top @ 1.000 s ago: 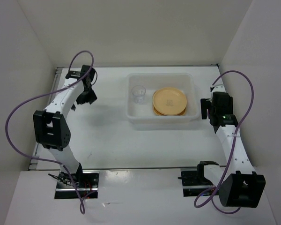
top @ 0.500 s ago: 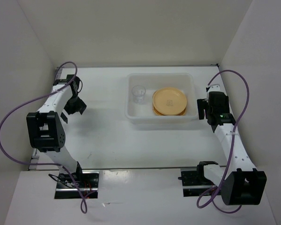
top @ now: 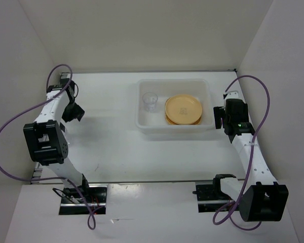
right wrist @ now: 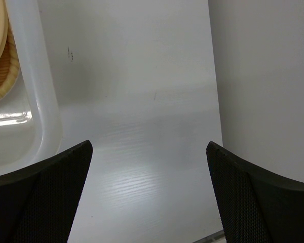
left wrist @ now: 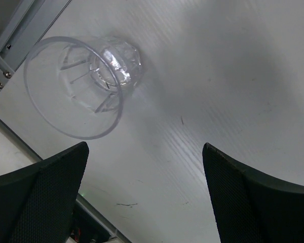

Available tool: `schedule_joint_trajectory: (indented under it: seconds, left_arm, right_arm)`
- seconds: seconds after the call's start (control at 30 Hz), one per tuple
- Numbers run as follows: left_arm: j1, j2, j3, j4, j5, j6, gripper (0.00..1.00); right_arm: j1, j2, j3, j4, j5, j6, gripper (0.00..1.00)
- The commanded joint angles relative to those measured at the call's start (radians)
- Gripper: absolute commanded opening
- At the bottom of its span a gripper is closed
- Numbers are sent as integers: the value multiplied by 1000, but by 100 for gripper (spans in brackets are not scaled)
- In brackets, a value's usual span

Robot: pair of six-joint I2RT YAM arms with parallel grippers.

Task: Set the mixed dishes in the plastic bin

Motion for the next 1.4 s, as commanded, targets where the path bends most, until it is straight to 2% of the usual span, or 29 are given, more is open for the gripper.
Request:
schedule_joint_trajectory:
  seconds: [0.0,0.27,0.37,0.4,0.43,0.53,0.57,0.67,0.7,0.97,1.1,1.13,1.17,1.2,1.23,1.3,1.33,1.37]
  left_arm:
    - [18,-45,-34,23,-2,28,99]
    - [36,-12,-106,78,7,52,99]
    - [36,7,-126,108,7,61,89]
    - [36,7,-126,108,7,61,82]
    - [36,18,-126,119,7,61,67]
    - [36,39,-126,119,7,61,44]
    - [45,39,-126,128,7,71,30]
    - [45,58,-101,128,7,81,5]
    - [45,58,-91,128,16,81,0]
    - [45,9,-40,128,25,90,0]
    - [45,-48,3,147,82,122,0]
    - [31,-60,21,147,82,122,2]
    - [19,-80,30,147,82,133,15]
    - [19,-80,40,147,68,133,33]
    - [19,-94,40,129,47,124,59]
    - [39,-94,61,86,30,110,71]
    - [53,-94,61,76,18,110,83]
    - [62,-94,61,76,4,110,85]
  right_arm:
    - [8,0,-5,54,21,10,97]
    - [8,0,-14,54,30,10,97]
    - [8,0,-14,54,30,10,97]
    - [8,9,-14,54,30,10,97]
    - [8,9,-14,54,30,10,97]
    - [8,9,-14,54,30,10,97]
    - [8,18,-14,54,30,10,97]
    - [8,18,-14,54,30,10,97]
    - [8,18,-14,54,30,10,97]
    - [8,18,-14,54,30,10,97]
    - [8,18,-14,54,30,10,97]
    - [8,18,-14,54,30,10,97]
    - [8,18,-14,54,30,10,97]
    - [8,18,-14,54,30,10,97]
    - [8,18,-14,54,30,10,97]
    - [8,18,-14,54,30,10,97]
    - [8,18,-14,54,30,10,97]
    - [8,18,-14,54,30,10,97]
